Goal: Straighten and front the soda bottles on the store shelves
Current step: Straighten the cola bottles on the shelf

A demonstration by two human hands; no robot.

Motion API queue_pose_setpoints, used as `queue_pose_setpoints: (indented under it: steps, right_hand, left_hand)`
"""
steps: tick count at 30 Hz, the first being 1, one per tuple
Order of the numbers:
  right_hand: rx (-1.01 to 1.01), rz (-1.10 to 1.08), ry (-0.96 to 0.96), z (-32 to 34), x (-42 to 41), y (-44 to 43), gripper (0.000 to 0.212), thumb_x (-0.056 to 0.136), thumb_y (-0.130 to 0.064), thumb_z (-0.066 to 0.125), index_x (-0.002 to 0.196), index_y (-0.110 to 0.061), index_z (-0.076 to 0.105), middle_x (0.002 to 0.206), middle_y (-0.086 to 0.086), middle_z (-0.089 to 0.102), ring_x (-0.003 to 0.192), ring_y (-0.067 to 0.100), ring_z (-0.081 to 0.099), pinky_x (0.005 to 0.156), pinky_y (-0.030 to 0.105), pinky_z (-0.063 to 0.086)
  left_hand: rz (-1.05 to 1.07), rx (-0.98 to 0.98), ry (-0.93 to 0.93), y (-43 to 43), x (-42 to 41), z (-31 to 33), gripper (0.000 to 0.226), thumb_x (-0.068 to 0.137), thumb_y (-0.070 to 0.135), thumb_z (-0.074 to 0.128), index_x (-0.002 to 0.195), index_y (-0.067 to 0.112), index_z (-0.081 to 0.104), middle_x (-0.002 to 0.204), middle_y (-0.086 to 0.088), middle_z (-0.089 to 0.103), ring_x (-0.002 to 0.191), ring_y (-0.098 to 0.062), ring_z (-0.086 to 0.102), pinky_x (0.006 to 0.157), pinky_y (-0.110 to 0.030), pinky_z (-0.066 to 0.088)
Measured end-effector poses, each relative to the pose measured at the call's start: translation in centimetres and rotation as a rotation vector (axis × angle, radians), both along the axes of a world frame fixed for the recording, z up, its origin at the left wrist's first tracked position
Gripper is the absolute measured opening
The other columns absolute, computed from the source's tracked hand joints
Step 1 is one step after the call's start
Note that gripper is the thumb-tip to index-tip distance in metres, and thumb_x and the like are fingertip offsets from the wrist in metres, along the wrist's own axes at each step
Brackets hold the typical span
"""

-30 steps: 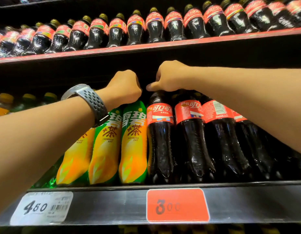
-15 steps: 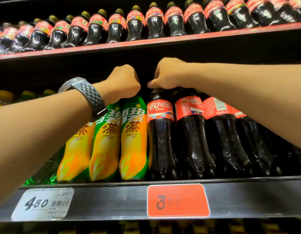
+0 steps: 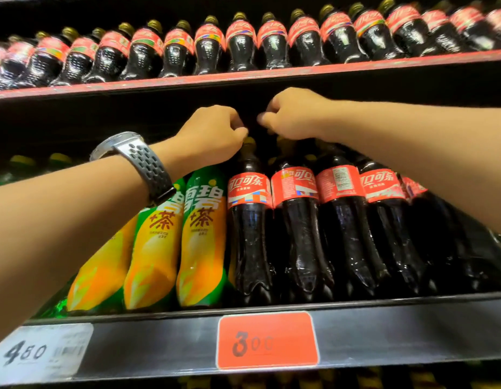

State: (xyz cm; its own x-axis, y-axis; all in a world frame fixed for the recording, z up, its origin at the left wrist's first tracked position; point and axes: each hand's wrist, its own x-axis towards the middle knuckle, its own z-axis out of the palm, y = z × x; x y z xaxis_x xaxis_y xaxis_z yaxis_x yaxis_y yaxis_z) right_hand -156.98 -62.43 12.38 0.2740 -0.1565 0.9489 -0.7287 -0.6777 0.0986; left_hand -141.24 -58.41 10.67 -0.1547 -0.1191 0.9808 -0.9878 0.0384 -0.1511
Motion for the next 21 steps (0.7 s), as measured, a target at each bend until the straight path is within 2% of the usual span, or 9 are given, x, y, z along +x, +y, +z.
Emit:
queue_pose_setpoints:
  steps: [2,4,6,10,12,15,18,21]
  right_hand:
    - [0.012,-0.038,-0.016,0.2,-2.5,-0.4,0.024,0.089,-0.024,0.053,0.105,-0.017,0.070,0.108,0.006,0.068,0.099,0.026,0.060,0.079,0.028,0.048]
    - [0.033,-0.096,-0.006,0.1,-4.6,-1.1,0.025,0.085,-0.020,0.053,0.104,-0.019,0.071,0.107,0.005,0.068,0.098,0.025,0.060,0.079,0.028,0.048]
    - [0.051,-0.152,0.018,-0.1,-6.0,-1.8,0.026,0.086,-0.028,0.058,0.107,-0.020,0.070,0.106,0.004,0.067,0.098,0.025,0.059,0.076,0.026,0.043]
    - [0.109,-0.155,0.067,-0.3,-7.4,-3.2,0.031,0.086,-0.043,0.060,0.104,-0.021,0.071,0.089,-0.002,0.067,0.080,0.018,0.058,0.067,0.026,0.040]
    - [0.132,-0.083,0.069,-0.1,-7.8,-3.8,0.026,0.084,-0.044,0.062,0.099,-0.026,0.071,0.086,-0.006,0.068,0.077,0.012,0.059,0.065,0.026,0.042]
    - [0.121,-0.034,0.097,0.1,-8.0,-4.2,0.019,0.084,-0.040,0.064,0.098,-0.031,0.072,0.093,-0.008,0.069,0.080,0.010,0.059,0.067,0.026,0.045]
    - [0.083,-0.031,0.126,0.2,-8.1,-4.3,0.017,0.084,-0.040,0.065,0.097,-0.031,0.073,0.096,-0.007,0.068,0.086,0.011,0.058,0.067,0.023,0.044]
    - [0.065,-0.034,0.112,0.3,-8.1,-4.4,0.024,0.082,-0.044,0.068,0.098,-0.027,0.074,0.090,-0.007,0.065,0.078,0.010,0.056,0.060,0.021,0.041]
  left_hand:
    - [-0.038,0.021,-0.029,-0.4,-1.4,0.1,0.026,0.088,0.040,0.056,0.100,0.022,0.070,0.100,0.000,0.070,0.092,-0.018,0.060,0.073,-0.025,0.038]
    - [-0.066,0.059,-0.023,-1.0,-2.6,0.2,0.032,0.087,0.048,0.056,0.100,0.022,0.070,0.097,0.001,0.070,0.092,-0.018,0.061,0.074,-0.026,0.042]
    - [-0.058,0.098,0.004,-1.7,-3.7,0.4,0.043,0.084,0.059,0.056,0.095,0.021,0.070,0.092,0.002,0.069,0.088,-0.018,0.061,0.072,-0.027,0.043]
    - [0.006,0.104,0.068,-2.4,-5.2,0.5,0.060,0.075,0.073,0.056,0.080,0.015,0.069,0.074,0.001,0.066,0.075,-0.018,0.060,0.054,-0.027,0.039]
    - [-0.021,0.106,0.123,-2.7,-5.5,0.6,0.061,0.072,0.073,0.060,0.079,0.013,0.067,0.075,-0.001,0.066,0.075,-0.018,0.062,0.051,-0.026,0.039]
    - [-0.056,0.118,0.177,-3.1,-5.7,0.7,0.057,0.070,0.066,0.069,0.083,0.011,0.066,0.083,-0.005,0.067,0.080,-0.023,0.063,0.049,-0.026,0.035]
    - [-0.139,0.150,0.251,-3.5,-5.7,0.9,0.064,0.064,0.064,0.075,0.091,0.006,0.068,0.092,-0.009,0.069,0.087,-0.025,0.065,0.056,-0.027,0.040]
    - [-0.195,0.182,0.302,-3.6,-5.7,1.0,0.062,0.059,0.064,0.079,0.087,0.009,0.068,0.086,-0.004,0.068,0.077,-0.019,0.062,0.056,-0.026,0.040]
